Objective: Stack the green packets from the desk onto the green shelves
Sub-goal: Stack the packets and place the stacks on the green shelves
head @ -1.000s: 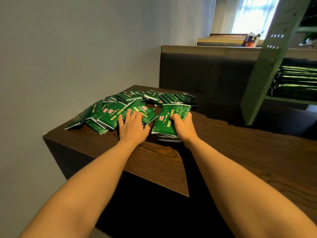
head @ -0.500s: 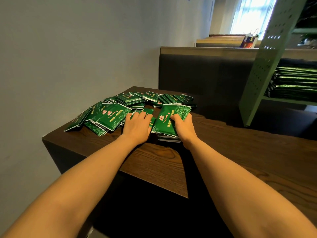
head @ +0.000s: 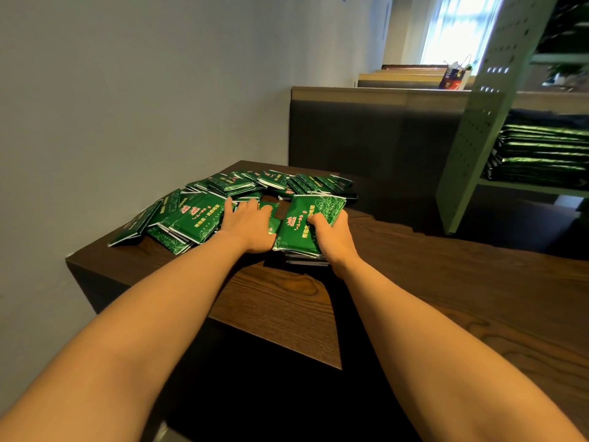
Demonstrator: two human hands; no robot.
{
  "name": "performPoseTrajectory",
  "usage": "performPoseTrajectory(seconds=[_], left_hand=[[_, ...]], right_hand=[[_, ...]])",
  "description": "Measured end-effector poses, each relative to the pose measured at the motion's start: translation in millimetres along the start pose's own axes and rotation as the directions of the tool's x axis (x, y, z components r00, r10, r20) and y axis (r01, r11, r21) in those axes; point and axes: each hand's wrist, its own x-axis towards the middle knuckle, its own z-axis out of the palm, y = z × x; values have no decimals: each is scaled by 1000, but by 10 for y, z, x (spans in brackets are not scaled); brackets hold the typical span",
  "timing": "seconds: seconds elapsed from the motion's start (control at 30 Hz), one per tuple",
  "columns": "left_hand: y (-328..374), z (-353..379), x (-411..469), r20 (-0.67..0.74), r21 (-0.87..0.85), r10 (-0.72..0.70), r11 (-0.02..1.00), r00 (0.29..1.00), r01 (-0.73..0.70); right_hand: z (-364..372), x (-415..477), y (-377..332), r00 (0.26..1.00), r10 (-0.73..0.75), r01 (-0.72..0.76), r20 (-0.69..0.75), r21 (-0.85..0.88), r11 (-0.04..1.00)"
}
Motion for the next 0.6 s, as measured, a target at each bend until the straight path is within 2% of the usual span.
performPoseTrajectory(seconds=[0.1, 0.17, 0.27, 0.33, 0.4, 0.47, 0.53, 0.57, 0.6], left_hand=[[-22, -102, -42, -73, 39, -4, 999, 997, 7], [-20, -153, -108, -57, -3, -37, 999, 998, 37], [-87, -209, -172, 20, -237, -176, 956, 984, 176], [-154, -264, -210, 55, -450, -279, 850, 959, 273], [-213, -321, -222, 86, -702, -394, 627, 915, 336], [-247, -385, -249, 197, -889, -497, 272, 845, 368], [-281, -441, -298, 389, -919, -463, -126, 796, 375], [-292, -440, -292, 453, -889, -404, -270, 795, 369], [-297, -430, -283, 488, -856, -347, -371, 801, 361]], right_hand=[[-3, -3, 12, 1000, 0, 0, 2, 5, 1000], [-15, -16, 6, 1000, -1, 1, 1, 2, 1000], [-29, -44, -12, 1000, 0, 0, -1, -12, 1000], [-33, -63, -20, 1000, 5, -5, -2, 3, 1000], [-40, -76, -22, 1000, 5, -5, 0, 5, 1000], [-47, -89, -32, 1000, 1, -1, 3, -5, 1000], [-48, -95, -42, 1000, 4, -4, 9, 3, 1000], [-51, -90, -39, 1000, 6, -6, 12, 8, 1000], [-54, -97, -52, 1000, 6, -6, 17, 13, 1000]])
